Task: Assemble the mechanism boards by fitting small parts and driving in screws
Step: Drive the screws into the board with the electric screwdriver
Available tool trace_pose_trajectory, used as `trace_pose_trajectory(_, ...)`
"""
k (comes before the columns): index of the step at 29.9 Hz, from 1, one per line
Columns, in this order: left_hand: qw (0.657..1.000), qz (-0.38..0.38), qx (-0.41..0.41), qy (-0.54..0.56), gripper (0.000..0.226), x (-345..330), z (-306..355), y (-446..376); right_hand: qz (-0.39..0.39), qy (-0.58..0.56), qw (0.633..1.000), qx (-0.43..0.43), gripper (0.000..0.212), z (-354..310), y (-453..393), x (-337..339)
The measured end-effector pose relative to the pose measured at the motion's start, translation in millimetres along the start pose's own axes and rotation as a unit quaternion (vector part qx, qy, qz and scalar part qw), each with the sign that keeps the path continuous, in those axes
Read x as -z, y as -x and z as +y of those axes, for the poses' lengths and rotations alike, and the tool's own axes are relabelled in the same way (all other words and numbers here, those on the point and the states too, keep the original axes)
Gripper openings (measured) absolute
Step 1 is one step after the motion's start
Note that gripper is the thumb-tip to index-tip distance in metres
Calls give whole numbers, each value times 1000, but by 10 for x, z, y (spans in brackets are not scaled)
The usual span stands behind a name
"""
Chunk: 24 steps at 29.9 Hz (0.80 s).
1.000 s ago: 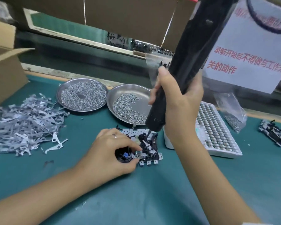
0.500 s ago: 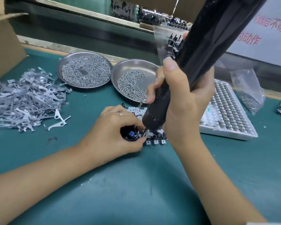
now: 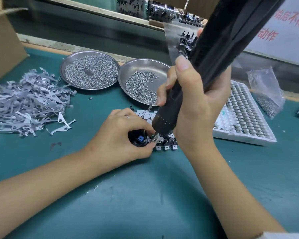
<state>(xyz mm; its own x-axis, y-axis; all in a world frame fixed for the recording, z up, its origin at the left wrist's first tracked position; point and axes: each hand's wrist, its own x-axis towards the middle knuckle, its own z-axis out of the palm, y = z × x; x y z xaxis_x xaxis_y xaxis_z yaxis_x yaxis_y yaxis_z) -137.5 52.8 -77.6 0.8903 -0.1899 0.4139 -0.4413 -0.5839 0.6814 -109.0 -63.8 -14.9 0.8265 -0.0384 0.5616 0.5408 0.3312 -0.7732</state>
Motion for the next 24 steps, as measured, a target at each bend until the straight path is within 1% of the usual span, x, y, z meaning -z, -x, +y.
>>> trace_pose_trajectory(12, 1000, -1, -7, -11, 19, -9, -14, -2, -7, 2, 1000, 12, 19, 21, 7, 9)
trace_pose_trajectory(15, 1000, 0, -9, -5, 17, -10, -6, -2, -1, -5, 1000, 5, 19, 9, 10, 33)
trace_pose_trajectory(20, 1000, -2, -9, 3, 22, -7, -20, 9, 21, -26, 999, 32, 20, -41, -58, 103)
trace_pose_trajectory(24, 1000, 2, -14, -7, 20, -13, -16, 8, 16, 15, 1000, 6, 22, 51, -63, 135)
